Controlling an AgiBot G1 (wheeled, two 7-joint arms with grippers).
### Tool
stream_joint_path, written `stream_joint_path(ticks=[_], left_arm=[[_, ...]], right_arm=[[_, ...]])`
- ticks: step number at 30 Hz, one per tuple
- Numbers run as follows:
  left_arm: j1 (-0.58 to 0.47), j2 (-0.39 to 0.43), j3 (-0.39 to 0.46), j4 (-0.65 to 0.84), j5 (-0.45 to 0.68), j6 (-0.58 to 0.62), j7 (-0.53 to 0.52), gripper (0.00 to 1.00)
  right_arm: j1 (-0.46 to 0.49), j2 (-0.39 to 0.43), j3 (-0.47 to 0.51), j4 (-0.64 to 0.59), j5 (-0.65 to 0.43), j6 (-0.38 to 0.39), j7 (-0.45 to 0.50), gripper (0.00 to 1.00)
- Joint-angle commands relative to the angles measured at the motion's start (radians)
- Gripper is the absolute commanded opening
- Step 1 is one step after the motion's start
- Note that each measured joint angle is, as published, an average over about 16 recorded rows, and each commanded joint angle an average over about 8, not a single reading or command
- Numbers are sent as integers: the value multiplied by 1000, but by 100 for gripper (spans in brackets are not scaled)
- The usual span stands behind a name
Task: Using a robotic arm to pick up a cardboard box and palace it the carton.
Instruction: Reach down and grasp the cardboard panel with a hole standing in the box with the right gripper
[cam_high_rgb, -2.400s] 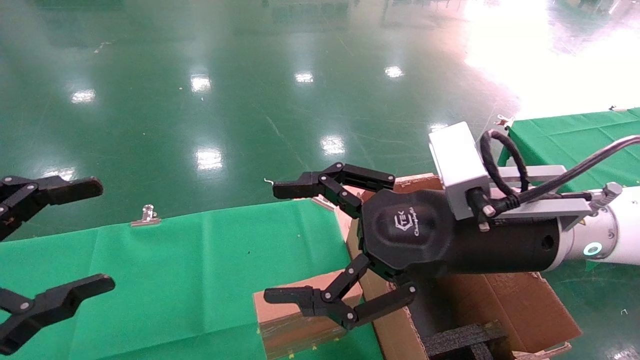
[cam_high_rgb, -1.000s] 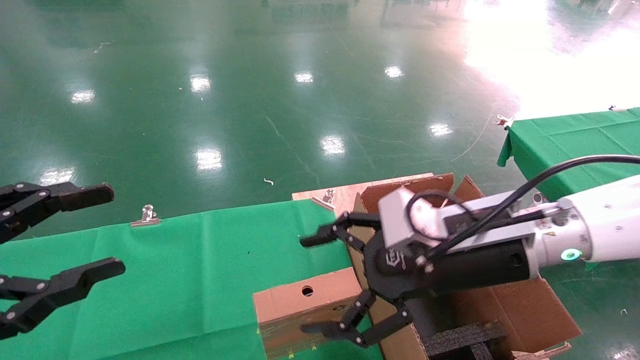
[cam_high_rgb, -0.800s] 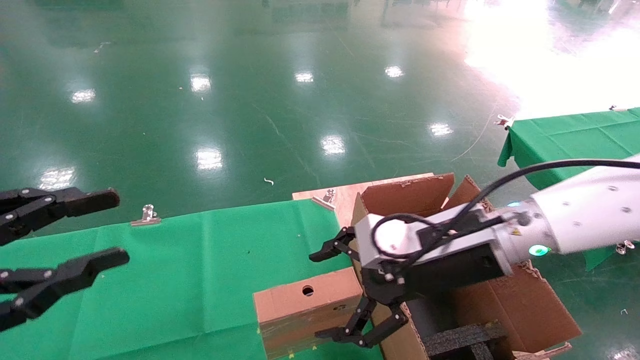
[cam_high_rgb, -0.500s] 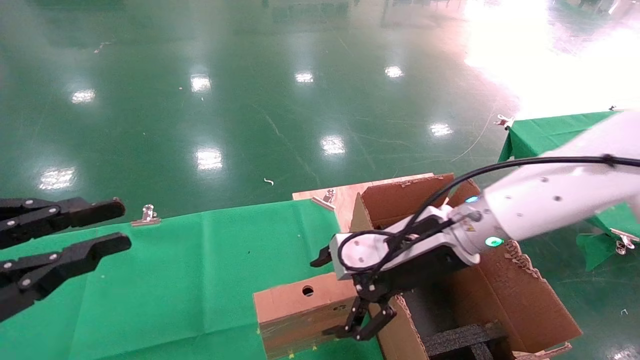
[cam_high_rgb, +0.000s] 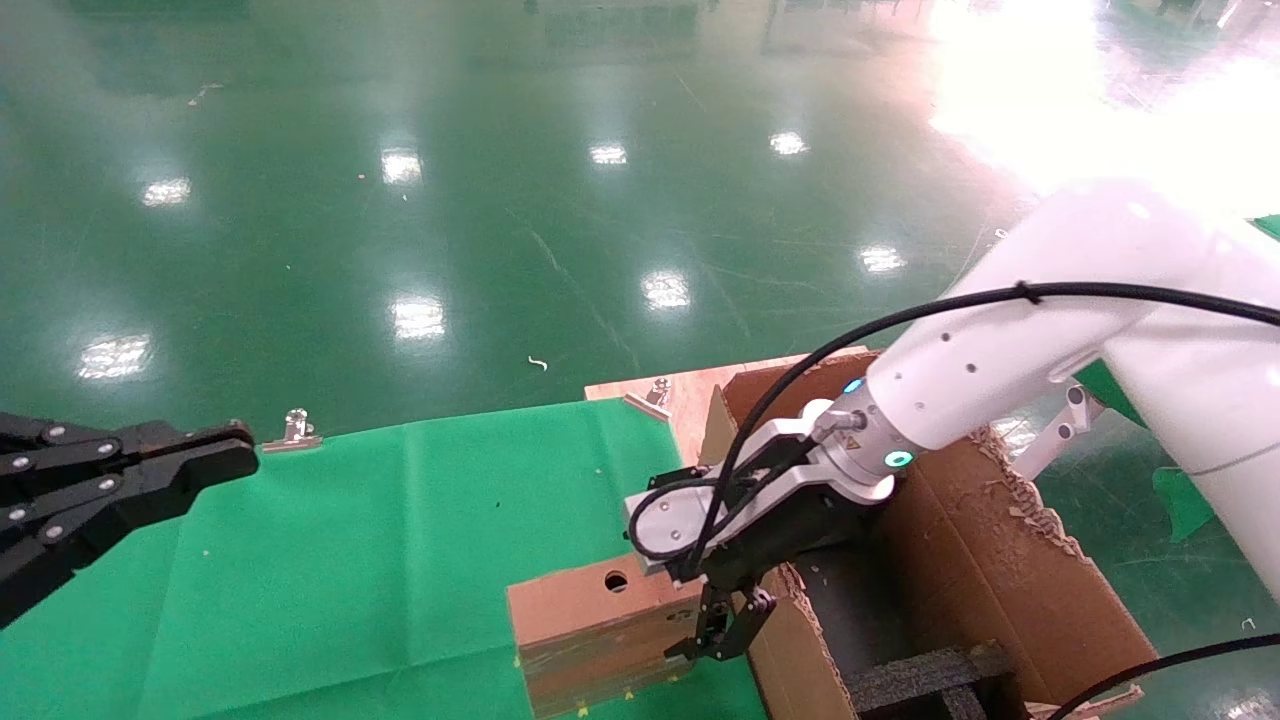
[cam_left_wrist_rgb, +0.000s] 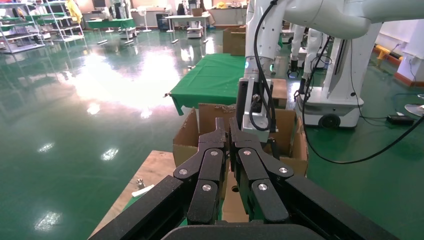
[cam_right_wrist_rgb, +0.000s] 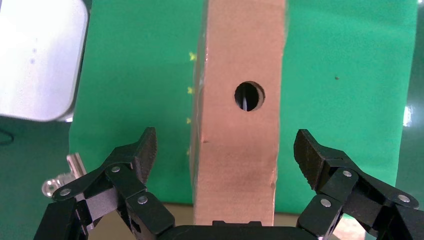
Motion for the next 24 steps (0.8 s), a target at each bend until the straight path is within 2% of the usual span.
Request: stream_joint_path(ticks=[1,4,9,11,12,24], left_arm=[[0,0,0,0,0,0,0,100],[0,0,0,0,0,0,0,100],[0,0,0,0,0,0,0,100],[0,0,0,0,0,0,0,100],[0,0,0,0,0,0,0,100],[0,0,0,0,0,0,0,100]], right_arm=[[13,-15,-24,-14,-9,0,-14,100],[24,-24,-47,-29,-12,3,-28,77],[37,-35,-71,-49,-17,9,-45,14],[39,-37,-76,-53,-18,11,-48,3],[41,-38,-78,-54,-19,11,-49,0],[37,-35,-72,-50,-15,11,-45,0]])
